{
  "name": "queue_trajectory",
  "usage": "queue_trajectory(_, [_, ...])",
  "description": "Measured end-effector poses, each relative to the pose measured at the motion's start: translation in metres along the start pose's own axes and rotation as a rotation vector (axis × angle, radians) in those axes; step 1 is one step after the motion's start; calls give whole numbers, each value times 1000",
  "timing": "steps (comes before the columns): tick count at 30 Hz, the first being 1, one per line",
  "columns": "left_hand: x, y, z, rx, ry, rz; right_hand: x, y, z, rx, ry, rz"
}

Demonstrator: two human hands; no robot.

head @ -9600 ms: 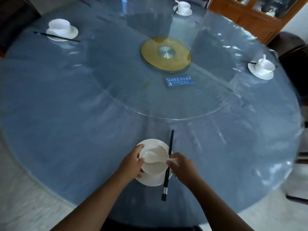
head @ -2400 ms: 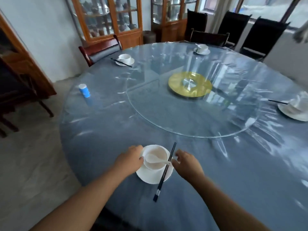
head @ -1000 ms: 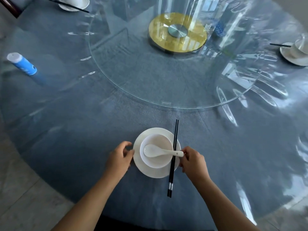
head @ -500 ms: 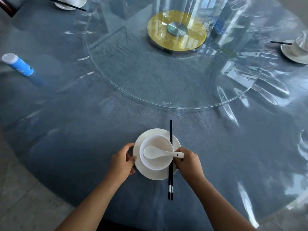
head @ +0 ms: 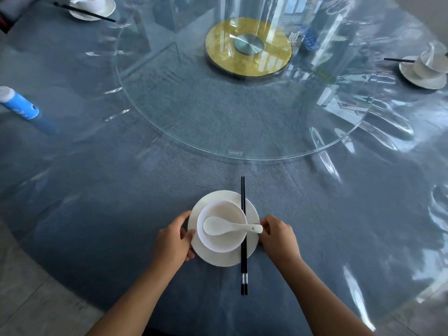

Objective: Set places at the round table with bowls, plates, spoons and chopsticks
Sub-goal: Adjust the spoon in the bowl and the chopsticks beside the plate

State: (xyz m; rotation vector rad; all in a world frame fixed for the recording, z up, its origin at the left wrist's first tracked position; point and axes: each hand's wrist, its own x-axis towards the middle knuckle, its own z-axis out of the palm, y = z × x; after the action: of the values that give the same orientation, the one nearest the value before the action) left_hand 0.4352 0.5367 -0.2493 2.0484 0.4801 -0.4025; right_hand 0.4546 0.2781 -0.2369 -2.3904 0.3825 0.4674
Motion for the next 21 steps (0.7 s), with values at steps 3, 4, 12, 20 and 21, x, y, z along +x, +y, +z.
queue_trajectory(3, [0, 0, 1, 1, 2, 1, 2, -1, 1, -53, -5, -11])
queue_trajectory(4, [0, -1, 0, -1, -3, 3, 2, -1, 1, -74, -8, -18])
queue_trajectory(12, [-3, 1, 3, -5, -19, 18, 0, 1, -2, -43, -32, -4])
queue_trajectory(20, [-5, -3, 7, -10, -20, 19, -3, 0, -7, 3, -38, -4])
queue_trajectory(21, [-4, -3, 6, 2, -25, 27, -5, 1, -6, 9, -35, 4])
